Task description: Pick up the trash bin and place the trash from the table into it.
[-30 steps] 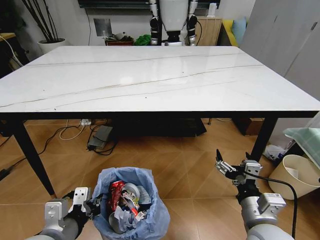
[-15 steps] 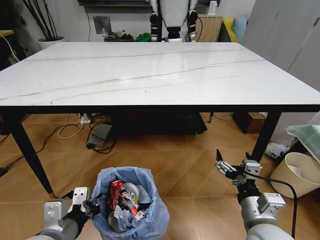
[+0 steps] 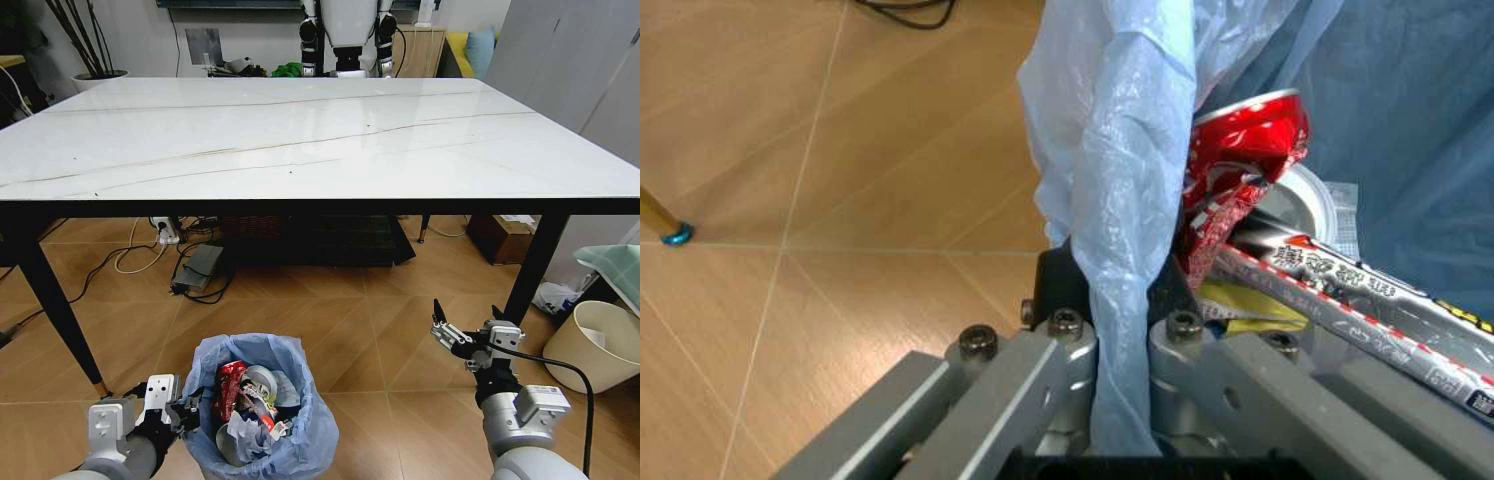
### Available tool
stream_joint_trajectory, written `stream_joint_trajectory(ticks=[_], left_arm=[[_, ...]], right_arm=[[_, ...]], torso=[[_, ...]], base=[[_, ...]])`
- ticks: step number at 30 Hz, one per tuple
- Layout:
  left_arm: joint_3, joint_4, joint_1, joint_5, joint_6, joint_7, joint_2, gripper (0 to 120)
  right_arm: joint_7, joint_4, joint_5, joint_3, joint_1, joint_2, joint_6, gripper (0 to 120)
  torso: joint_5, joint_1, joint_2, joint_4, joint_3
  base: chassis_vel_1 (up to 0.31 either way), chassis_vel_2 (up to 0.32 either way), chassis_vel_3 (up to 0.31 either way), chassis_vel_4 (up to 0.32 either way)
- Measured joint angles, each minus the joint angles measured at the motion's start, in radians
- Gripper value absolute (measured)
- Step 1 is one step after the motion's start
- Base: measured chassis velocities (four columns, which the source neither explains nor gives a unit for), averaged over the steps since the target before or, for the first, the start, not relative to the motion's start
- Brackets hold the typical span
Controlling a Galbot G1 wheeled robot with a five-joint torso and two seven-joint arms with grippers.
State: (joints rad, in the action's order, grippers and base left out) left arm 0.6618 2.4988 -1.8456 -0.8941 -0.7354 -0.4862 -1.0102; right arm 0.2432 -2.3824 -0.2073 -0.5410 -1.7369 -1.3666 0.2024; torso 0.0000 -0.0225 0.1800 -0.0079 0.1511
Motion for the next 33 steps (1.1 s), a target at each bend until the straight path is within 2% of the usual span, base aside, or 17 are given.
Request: stream_joint_trajectory(ticks=[7, 14, 19, 23, 33], left_arm=[[0.017, -0.065, 0.016, 0.013, 0.022, -0.008, -0.03, 0], [0.058, -0.201, 0.054, 0.026, 0.071, -0.018, -0.061, 0], [0.055, -0.26, 0.067, 0.044, 0.09, -0.012, -0.07, 0], [0.048, -0.35, 0.078, 0.111, 0.125, 0.05, -0.09, 0], [0.014, -0.425, 0.099, 0.119, 0.185, 0.125, -0.107, 0]], right_arm=[[0.0, 0.011, -0.003, -0.004, 0.0, 0.0, -0.007, 100], [-0.003, 0.021, -0.017, -0.01, 0.009, 0.003, -0.008, 100], [-0.005, 0.023, -0.02, -0.012, 0.012, 0.004, -0.01, 100], [-0.006, 0.025, -0.024, -0.018, 0.012, 0.005, -0.011, 100], [-0.01, 0.028, -0.021, -0.012, 0.012, 0.005, -0.012, 100]], torso=[[-0.0001, 0.0, 0.0, 0.0, 0.0], [-0.0001, -0.001, 0.004, 0.0, 0.003], [0.0, -0.001, 0.005, 0.0, 0.004], [-0.0001, -0.002, 0.006, 0.0001, 0.005], [0.0, -0.002, 0.008, -0.0001, 0.006]], base=[[0.0, 0.0, 0.0, 0.0], [0.0, 0.0, 0.0, 0.0], [0.0, 0.0, 0.0, 0.0], [0.0, 0.0, 0.0, 0.0], [0.0, 0.0, 0.0, 0.0]])
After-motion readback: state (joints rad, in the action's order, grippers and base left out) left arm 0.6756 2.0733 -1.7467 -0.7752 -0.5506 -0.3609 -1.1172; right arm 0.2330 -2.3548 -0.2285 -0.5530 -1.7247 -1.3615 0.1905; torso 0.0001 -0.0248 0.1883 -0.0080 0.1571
